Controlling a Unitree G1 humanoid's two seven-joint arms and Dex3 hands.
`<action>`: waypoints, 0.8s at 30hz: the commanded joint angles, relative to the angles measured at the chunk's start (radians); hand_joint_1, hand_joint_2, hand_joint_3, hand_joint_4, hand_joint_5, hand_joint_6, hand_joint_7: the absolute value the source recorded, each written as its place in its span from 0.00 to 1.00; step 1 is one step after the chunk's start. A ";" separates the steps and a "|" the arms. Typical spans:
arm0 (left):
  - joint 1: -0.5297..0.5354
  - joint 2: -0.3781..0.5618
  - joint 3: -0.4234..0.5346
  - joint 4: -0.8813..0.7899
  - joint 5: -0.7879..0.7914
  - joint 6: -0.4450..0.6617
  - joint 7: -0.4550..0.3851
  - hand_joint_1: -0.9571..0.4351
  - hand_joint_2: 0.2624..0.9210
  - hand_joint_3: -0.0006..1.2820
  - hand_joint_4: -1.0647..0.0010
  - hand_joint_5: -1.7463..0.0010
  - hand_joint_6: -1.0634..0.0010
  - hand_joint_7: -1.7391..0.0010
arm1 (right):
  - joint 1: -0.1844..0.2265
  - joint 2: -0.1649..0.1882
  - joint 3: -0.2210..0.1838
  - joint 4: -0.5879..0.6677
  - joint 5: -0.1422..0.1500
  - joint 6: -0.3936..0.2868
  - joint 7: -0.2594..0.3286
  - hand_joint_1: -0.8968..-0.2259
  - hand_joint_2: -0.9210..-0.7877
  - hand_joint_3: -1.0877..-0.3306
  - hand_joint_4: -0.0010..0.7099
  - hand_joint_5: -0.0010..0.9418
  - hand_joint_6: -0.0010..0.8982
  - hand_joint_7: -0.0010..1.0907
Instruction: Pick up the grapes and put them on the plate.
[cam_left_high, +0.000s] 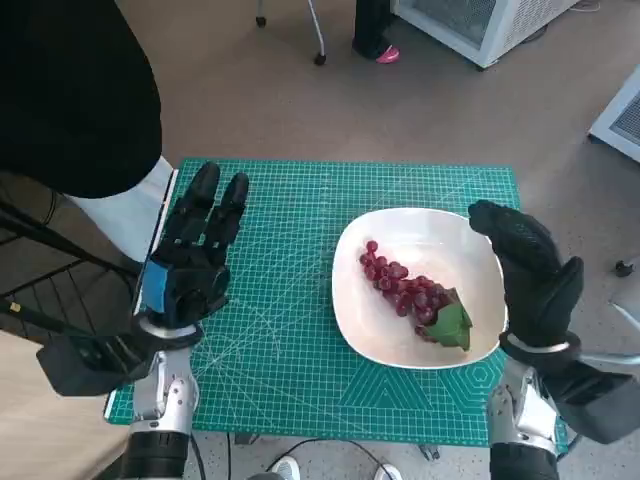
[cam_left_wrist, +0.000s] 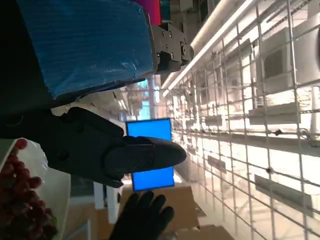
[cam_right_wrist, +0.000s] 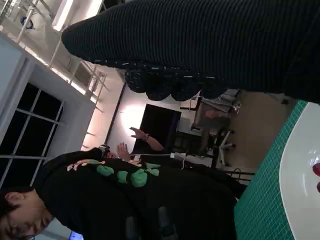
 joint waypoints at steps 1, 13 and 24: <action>0.012 -0.006 0.001 -0.001 0.039 -0.031 0.025 0.41 1.00 0.26 0.80 0.98 0.74 0.97 | 0.003 0.003 0.006 0.014 0.009 0.009 0.011 0.68 0.00 0.71 0.89 0.00 0.65 0.01; 0.039 -0.019 -0.018 -0.021 0.118 -0.045 0.098 0.56 1.00 0.25 0.75 0.98 0.71 0.96 | 0.006 0.002 0.005 0.014 0.022 0.007 0.032 0.68 0.00 0.72 0.89 0.00 0.65 0.01; 0.053 -0.011 -0.037 -0.048 0.135 -0.026 0.124 0.62 1.00 0.26 0.75 0.99 0.71 0.96 | 0.008 0.002 -0.002 0.019 0.020 0.002 0.034 0.68 0.00 0.72 0.89 0.00 0.65 0.01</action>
